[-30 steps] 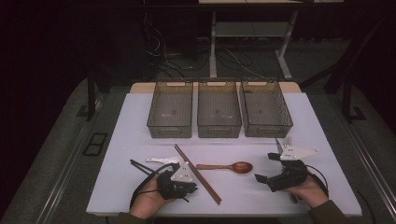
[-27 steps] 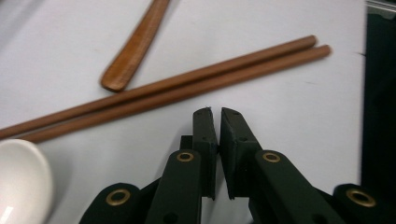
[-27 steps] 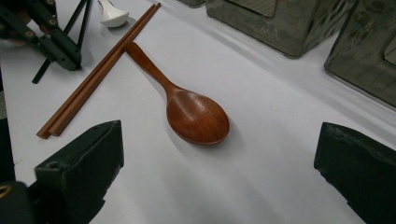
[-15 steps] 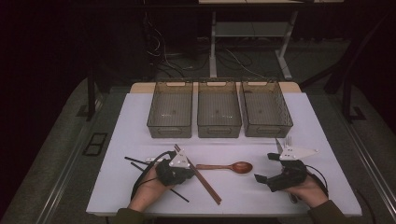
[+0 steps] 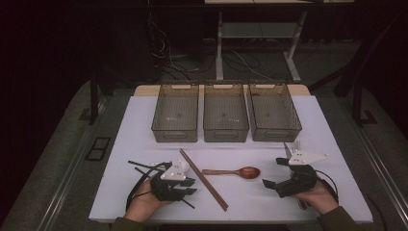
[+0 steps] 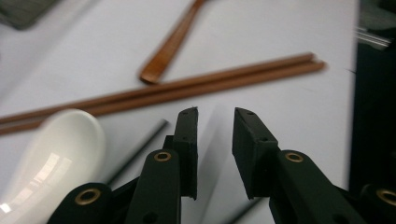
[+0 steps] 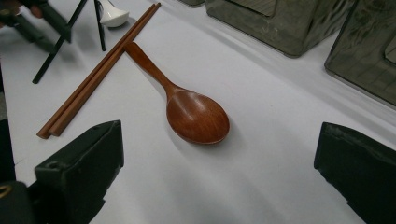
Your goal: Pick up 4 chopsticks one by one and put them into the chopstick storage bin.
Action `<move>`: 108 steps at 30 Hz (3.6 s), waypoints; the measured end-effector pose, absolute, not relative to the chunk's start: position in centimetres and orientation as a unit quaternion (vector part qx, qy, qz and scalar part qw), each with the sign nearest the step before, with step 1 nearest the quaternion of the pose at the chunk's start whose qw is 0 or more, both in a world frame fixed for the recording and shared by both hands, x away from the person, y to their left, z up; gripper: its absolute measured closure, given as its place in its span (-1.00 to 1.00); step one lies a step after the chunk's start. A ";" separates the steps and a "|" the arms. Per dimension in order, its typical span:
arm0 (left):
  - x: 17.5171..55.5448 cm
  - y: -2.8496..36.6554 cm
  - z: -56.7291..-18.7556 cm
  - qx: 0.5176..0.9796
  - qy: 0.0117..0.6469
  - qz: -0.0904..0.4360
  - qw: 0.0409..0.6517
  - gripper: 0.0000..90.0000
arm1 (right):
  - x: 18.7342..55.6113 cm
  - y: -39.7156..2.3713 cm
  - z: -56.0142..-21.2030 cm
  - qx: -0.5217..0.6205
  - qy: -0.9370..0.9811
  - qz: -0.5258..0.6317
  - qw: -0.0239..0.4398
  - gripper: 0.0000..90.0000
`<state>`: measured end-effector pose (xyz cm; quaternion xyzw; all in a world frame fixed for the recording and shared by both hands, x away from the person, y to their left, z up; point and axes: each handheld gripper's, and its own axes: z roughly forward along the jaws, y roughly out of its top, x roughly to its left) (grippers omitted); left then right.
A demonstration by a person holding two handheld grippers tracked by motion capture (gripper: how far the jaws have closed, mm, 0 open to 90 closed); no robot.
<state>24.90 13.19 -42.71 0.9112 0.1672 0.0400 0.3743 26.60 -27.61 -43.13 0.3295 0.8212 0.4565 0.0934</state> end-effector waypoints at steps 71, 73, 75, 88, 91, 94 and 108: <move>27.0 14.1 -42.4 0.891 0.225 0.052 0.390 0.33 | 26.6 -27.4 -43.2 0.326 0.824 0.454 0.093 -0.97; 26.9 14.9 -42.2 0.888 0.232 0.058 0.393 0.29 | 26.6 -27.4 -43.2 0.326 0.824 0.454 0.092 -0.97; 26.8 15.7 -42.0 0.886 0.235 0.069 0.394 0.25 | 26.6 -27.4 -43.2 0.326 0.824 0.454 0.092 -0.97; 26.4 22.1 -41.8 0.865 0.282 0.107 0.400 0.12 | 26.5 -27.4 -43.2 0.327 0.824 0.453 0.091 -0.97; 26.1 23.3 -41.9 0.861 0.293 0.112 0.401 0.12 | 26.5 -27.5 -43.2 0.328 0.823 0.454 0.092 -0.97; 26.0 24.1 -42.2 0.861 0.296 0.114 0.397 0.10 | 26.6 -27.5 -43.2 0.329 0.823 0.454 0.093 -0.97; 25.9 25.4 -43.4 0.875 0.273 0.085 0.390 0.36 | 26.6 -27.4 -43.2 0.327 0.824 0.453 0.094 -0.97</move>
